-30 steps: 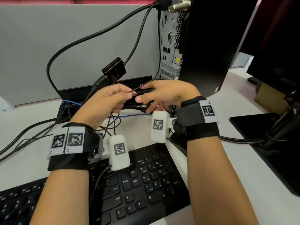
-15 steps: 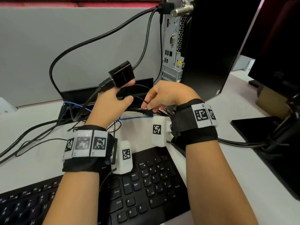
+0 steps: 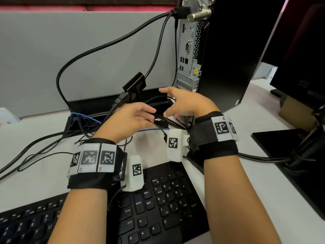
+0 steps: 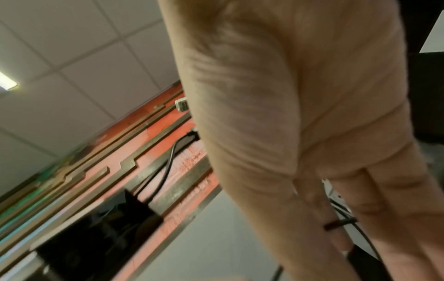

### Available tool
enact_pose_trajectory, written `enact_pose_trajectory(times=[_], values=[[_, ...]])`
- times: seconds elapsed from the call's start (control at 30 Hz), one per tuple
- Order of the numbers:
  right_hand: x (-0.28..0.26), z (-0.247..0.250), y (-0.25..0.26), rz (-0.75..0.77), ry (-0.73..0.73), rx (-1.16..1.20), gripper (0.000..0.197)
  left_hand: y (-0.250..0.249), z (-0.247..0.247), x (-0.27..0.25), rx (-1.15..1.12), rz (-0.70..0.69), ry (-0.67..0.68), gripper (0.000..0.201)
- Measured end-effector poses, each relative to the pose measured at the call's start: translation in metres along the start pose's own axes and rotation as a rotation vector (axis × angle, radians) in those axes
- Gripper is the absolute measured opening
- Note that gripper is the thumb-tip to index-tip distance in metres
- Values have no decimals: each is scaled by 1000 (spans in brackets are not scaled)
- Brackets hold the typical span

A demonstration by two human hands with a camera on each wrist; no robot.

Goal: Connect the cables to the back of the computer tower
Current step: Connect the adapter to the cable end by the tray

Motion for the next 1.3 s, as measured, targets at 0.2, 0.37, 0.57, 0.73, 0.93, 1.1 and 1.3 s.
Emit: enact_pose_trajectory(times=[0.2, 0.37, 0.57, 0.73, 0.93, 1.1, 1.3], values=[[6, -12, 4, 11, 37, -64, 36, 9, -1, 7, 52, -57, -76, 47], [-11, 7, 24, 181, 50, 230, 15, 4, 7, 7, 77, -87, -218, 28], [-8, 12, 4, 14, -9, -41, 9, 28, 33, 14, -158, 74, -683, 31], [-6, 14, -6, -13, -53, 3, 15, 19, 24, 15, -177, 92, -359, 21], [-3, -5, 13, 80, -1, -204, 21, -2, -2, 5, 0, -48, -92, 78], [-5, -9, 32, 227, 22, -189, 22, -7, -2, 4, 126, -77, -186, 30], [-3, -9, 32, 253, 16, -70, 18, -4, 4, 1, 102, -63, -242, 32]])
Point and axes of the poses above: each hand's wrist, its own x-axis towards the middle knuckle, its own z-axis out of the back of the hand, y = z × x, the point moved 4 cm from there along x, towards the middle knuckle, and after that the axes turned 6 degrees about -y, right-handed, at the moved point
